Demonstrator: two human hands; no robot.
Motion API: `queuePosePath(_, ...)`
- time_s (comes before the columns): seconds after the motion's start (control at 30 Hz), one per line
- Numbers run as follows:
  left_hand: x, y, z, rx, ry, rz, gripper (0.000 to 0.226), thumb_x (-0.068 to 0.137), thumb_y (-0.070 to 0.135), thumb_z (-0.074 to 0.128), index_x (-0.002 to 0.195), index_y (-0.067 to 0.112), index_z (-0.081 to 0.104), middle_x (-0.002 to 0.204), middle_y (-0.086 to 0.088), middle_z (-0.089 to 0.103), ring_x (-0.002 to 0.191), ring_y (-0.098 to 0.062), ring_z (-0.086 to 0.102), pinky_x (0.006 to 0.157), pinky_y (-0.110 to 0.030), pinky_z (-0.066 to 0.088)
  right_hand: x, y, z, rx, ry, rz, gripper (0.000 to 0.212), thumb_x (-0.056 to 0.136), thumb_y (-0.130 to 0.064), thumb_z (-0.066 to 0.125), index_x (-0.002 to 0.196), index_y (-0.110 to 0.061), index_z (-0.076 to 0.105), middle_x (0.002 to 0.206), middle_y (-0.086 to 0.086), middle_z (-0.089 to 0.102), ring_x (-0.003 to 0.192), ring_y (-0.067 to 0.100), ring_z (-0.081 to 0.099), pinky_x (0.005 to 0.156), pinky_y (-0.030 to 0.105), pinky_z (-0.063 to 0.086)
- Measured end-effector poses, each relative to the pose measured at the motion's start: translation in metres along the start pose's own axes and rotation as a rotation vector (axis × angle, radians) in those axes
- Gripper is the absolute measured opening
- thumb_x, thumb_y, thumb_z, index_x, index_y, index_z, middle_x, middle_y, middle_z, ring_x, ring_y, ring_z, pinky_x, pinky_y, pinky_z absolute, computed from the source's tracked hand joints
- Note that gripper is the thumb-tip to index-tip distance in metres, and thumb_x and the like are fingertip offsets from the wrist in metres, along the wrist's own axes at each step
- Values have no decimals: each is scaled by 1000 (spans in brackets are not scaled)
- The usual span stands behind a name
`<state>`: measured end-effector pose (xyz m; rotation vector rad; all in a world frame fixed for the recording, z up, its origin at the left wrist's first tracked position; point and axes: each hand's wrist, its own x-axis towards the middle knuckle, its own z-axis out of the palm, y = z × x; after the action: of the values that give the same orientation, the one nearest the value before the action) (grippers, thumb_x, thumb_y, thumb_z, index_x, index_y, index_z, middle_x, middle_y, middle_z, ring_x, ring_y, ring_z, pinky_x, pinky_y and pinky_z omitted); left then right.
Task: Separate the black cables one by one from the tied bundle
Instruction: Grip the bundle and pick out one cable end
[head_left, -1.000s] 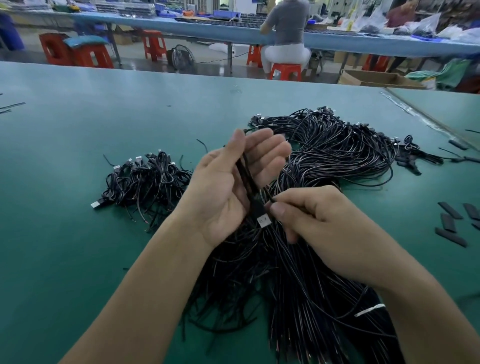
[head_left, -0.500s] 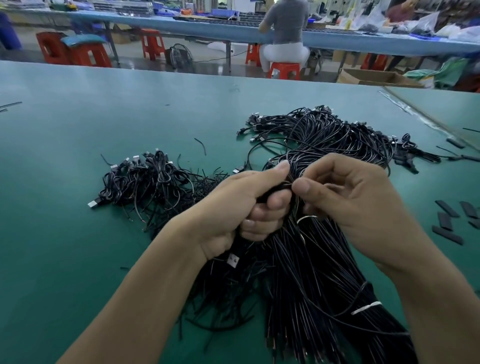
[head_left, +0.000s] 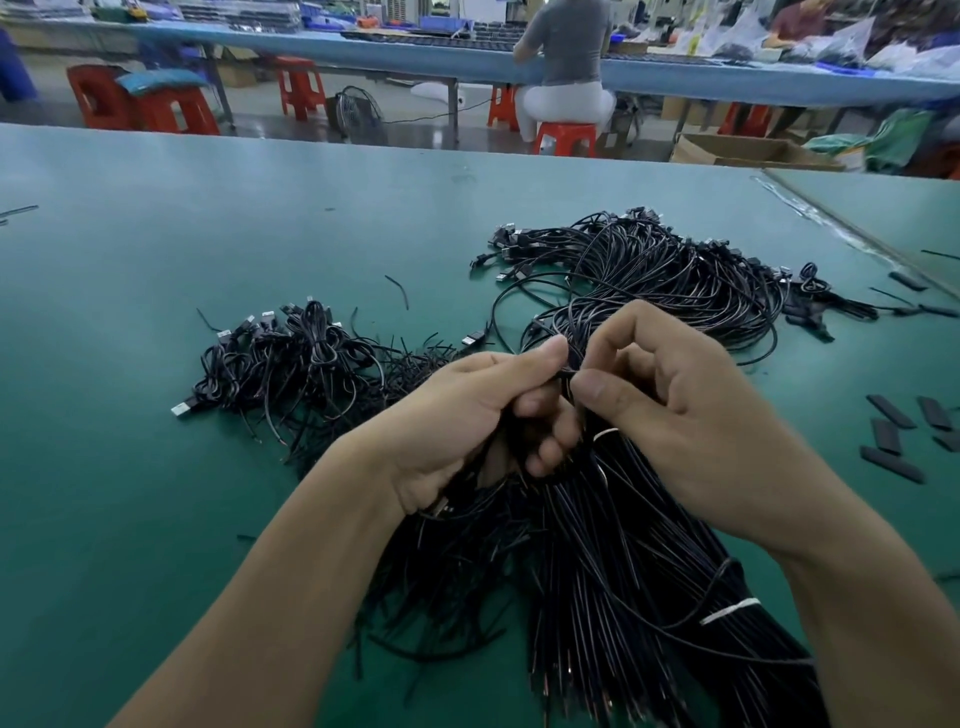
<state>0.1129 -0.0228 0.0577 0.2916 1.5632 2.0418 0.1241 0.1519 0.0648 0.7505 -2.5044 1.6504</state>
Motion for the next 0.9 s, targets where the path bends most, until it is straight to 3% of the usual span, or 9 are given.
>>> queuePosePath(0.17,2,3,4,367,174,40,46,103,18,43,58,13,51,58,3,62,56,-12,60,62,-26,54,0,3,7,-145,49,32,4,86,-36,57,87,-33,57,76,-3,69,70,23,63,69,54,52)
queuePosePath(0.23,2,4,7,354,209,70,41,102,18,41,65,11,59,59,1,62,57,-15,61,60,-29,56,1,1,12,-169,76,9,2,87,-35,57,87,-33,56,77,-6,67,66,17,61,65,50,52)
queuePosePath(0.33,2,2,14,92,148,47,40,104,41,43,104,7,64,78,-14,72,65,-31,70,64,-51,60,2,-3,16,-159,173,-52,5,89,-31,56,86,-32,53,76,-12,64,66,11,59,60,39,52)
queuePosePath(0.37,1,1,16,39,124,32,47,103,50,43,113,7,60,76,-12,72,63,-29,71,59,-50,60,2,-5,17,-156,205,-68,6,90,-30,56,85,-32,53,76,-11,64,67,11,59,59,38,51)
queuePosePath(0.47,1,1,16,22,29,-18,71,93,68,40,124,6,55,69,-7,71,55,-21,70,41,-27,53,1,-6,17,-167,286,-89,5,92,-31,56,87,-30,54,77,-8,65,62,11,60,55,31,48)
queuePosePath(0.53,2,-1,15,56,26,-58,84,86,77,38,120,3,57,67,-10,69,43,-17,63,33,-16,39,1,-4,17,-172,341,-84,6,92,-29,57,87,-29,54,77,-9,66,59,10,62,53,25,47)
queuePosePath(0.63,5,-6,13,156,81,-30,75,86,81,32,80,15,67,60,-9,60,30,-9,35,36,-9,22,2,-2,17,-115,402,-53,10,92,-27,60,85,-29,54,73,-9,66,45,11,61,48,22,43)
queuePosePath(0.7,7,-8,11,200,88,-2,75,86,81,30,62,19,66,54,-4,54,30,-7,29,38,-8,20,3,-2,17,-119,419,-46,8,89,-30,62,83,-30,56,69,-8,65,50,12,60,51,28,46)
queuePosePath(0.9,7,-8,4,246,164,89,64,78,80,38,52,22,50,45,7,37,33,-9,25,35,-12,19,4,-2,16,-66,414,30,12,88,-41,63,87,-30,63,73,-10,73,62,16,68,61,39,54)
